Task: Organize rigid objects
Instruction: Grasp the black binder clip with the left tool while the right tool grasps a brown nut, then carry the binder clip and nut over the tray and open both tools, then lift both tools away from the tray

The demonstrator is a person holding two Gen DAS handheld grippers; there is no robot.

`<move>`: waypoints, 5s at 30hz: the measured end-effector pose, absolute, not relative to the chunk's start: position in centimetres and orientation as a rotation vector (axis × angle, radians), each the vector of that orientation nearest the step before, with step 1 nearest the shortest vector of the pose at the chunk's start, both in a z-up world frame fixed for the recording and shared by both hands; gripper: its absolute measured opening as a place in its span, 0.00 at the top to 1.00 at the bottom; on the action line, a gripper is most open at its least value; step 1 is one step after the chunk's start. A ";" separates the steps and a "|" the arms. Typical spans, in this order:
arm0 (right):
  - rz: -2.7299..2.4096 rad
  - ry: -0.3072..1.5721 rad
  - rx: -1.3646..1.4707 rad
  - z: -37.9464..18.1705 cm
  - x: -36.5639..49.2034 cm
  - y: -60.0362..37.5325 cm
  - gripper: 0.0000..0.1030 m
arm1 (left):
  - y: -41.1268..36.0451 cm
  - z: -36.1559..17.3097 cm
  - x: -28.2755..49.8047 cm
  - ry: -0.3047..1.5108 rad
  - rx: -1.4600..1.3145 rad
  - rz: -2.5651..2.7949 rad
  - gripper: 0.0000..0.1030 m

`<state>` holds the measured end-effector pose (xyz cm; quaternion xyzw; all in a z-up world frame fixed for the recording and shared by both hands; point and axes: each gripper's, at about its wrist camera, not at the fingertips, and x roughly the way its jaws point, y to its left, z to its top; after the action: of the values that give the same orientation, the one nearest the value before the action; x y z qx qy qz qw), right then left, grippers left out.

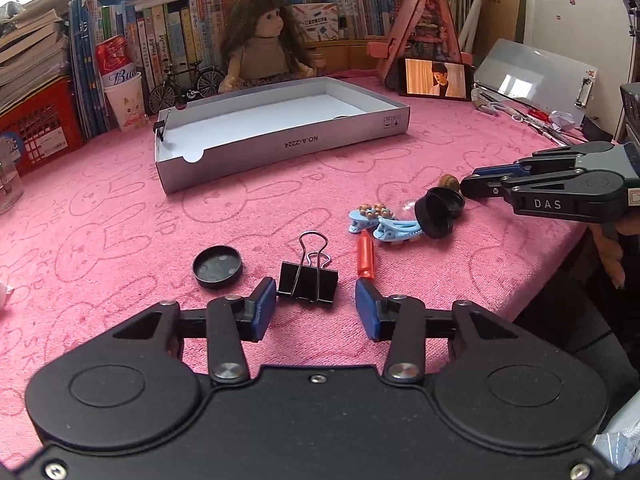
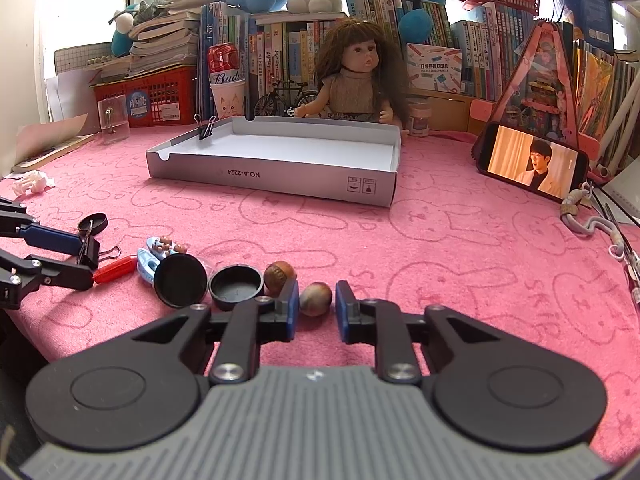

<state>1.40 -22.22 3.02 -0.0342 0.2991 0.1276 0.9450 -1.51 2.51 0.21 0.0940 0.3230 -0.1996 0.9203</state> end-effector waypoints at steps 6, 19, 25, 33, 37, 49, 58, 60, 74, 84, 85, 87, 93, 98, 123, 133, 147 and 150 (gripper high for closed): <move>0.260 0.609 -0.069 3.0 1.4 -22.2 0.72 | 2.7 0.1 -1.1 0.645 0.166 -0.360 0.63; 0.258 0.606 -0.062 3.0 1.4 -22.3 0.79 | 2.2 -0.2 0.0 0.631 0.108 -0.302 0.71; 0.238 0.601 -0.056 3.3 1.6 -22.3 0.79 | 2.3 0.3 0.6 0.638 0.071 -0.248 0.71; 0.199 0.609 -0.030 3.6 2.5 -21.9 0.79 | 1.8 1.6 1.5 0.622 0.033 -0.207 0.71; 0.193 0.610 -0.027 3.6 2.8 -21.5 0.80 | 1.4 1.8 1.7 0.611 0.017 -0.201 0.71; 0.180 0.587 0.039 5.0 5.5 -21.1 0.80 | 0.4 3.1 4.2 0.586 0.022 -0.137 0.71; 0.175 0.597 0.117 5.8 9.1 -21.2 0.80 | 0.2 4.7 7.8 0.572 -0.042 -0.125 0.71; 0.170 0.594 0.133 5.9 9.9 -21.3 0.80 | 0.3 5.0 8.9 0.577 -0.059 -0.129 0.71; 0.189 0.676 0.240 6.9 19.2 -22.6 0.80 | 1.4 6.1 19.3 0.660 -0.136 -0.123 0.71; 0.227 0.783 0.301 5.2 25.0 -22.8 0.80 | 1.8 4.5 25.4 0.717 -0.178 -0.103 0.71; 0.222 0.789 0.301 4.9 25.3 -22.8 0.80 | 1.8 4.3 25.6 0.717 -0.173 -0.104 0.71; 0.208 0.796 0.283 4.5 25.7 -22.5 0.80 | 1.7 4.0 25.8 0.722 -0.165 -0.101 0.71; 0.200 0.812 0.265 3.8 26.3 -22.1 0.79 | 1.2 3.1 26.2 0.741 -0.148 -0.093 0.71; 0.197 0.829 0.242 3.4 26.7 -21.7 0.79 | 1.0 2.7 26.3 0.749 -0.134 -0.085 0.71; 0.188 0.844 0.191 2.9 26.8 -21.1 0.79 | 0.8 1.3 26.4 0.780 -0.122 -0.068 0.71; 0.196 0.829 0.215 3.3 26.4 -21.4 0.67 | 0.8 2.1 25.7 0.789 -0.143 -0.098 0.62; 0.214 0.742 0.140 5.5 23.0 -20.9 0.28 | 0.7 4.3 22.0 0.710 -0.148 -0.139 0.44; 0.222 0.717 0.134 6.1 22.1 -20.9 0.21 | 0.6 4.8 20.7 0.672 -0.147 -0.146 0.39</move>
<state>22.12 -20.86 6.07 0.0652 0.3498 0.1083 0.9282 20.71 0.60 4.82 -0.0718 0.3292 -0.0713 0.9388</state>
